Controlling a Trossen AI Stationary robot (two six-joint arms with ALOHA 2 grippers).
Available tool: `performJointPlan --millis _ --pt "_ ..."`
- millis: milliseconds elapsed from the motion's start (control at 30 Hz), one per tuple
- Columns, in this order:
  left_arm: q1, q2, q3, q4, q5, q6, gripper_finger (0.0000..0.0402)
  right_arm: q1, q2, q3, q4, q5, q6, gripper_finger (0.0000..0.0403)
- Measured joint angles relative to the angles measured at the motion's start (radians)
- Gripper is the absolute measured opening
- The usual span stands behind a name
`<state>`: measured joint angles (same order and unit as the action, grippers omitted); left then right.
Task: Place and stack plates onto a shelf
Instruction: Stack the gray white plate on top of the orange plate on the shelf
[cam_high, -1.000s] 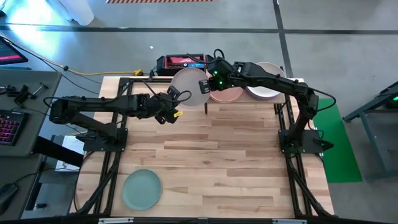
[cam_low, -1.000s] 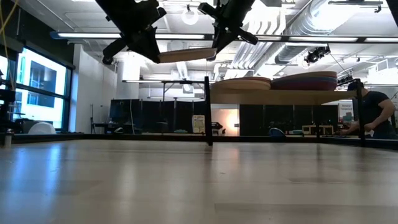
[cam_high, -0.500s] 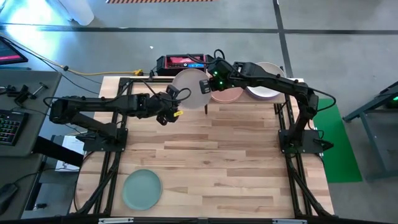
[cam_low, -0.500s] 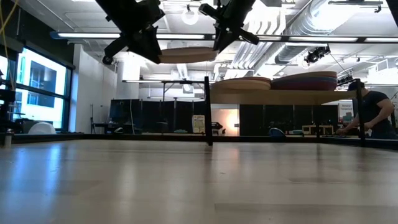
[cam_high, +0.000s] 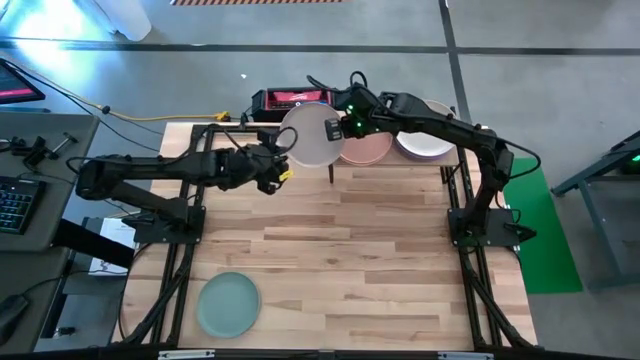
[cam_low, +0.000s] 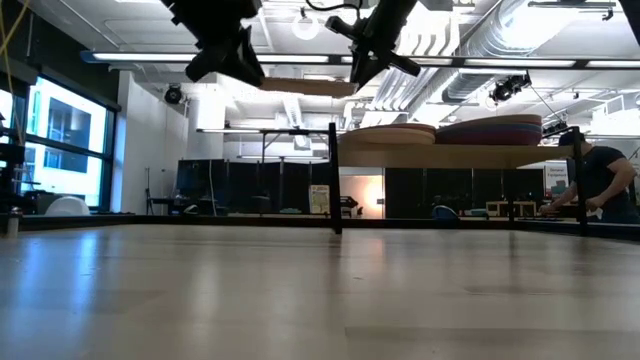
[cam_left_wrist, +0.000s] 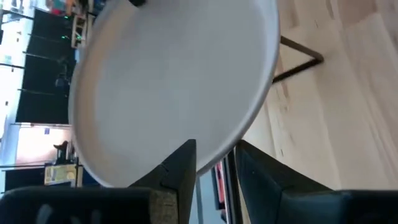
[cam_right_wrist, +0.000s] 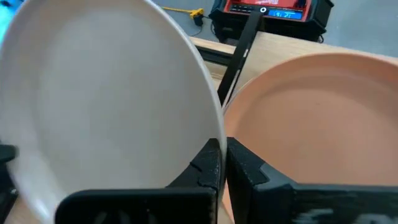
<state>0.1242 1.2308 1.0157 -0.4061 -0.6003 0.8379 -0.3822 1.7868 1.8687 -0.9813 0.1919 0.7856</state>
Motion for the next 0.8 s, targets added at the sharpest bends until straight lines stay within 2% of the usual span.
performJointPlan --millis 367,600,800 --pt "-0.003 -0.037 0.000 0.069 -0.049 0.000 0.0104 -0.042 -0.004 0.000 -0.034 -0.029 -0.029 0.0000" --pt "0.007 -0.042 0.001 0.068 -0.038 0.004 0.0104 -0.064 -0.015 0.017 -0.051 -0.054 -0.045 0.0000" --pt "0.007 -0.048 0.001 0.069 -0.133 -0.021 0.0104 -0.101 -0.016 0.097 -0.147 -0.062 -0.096 0.0000"
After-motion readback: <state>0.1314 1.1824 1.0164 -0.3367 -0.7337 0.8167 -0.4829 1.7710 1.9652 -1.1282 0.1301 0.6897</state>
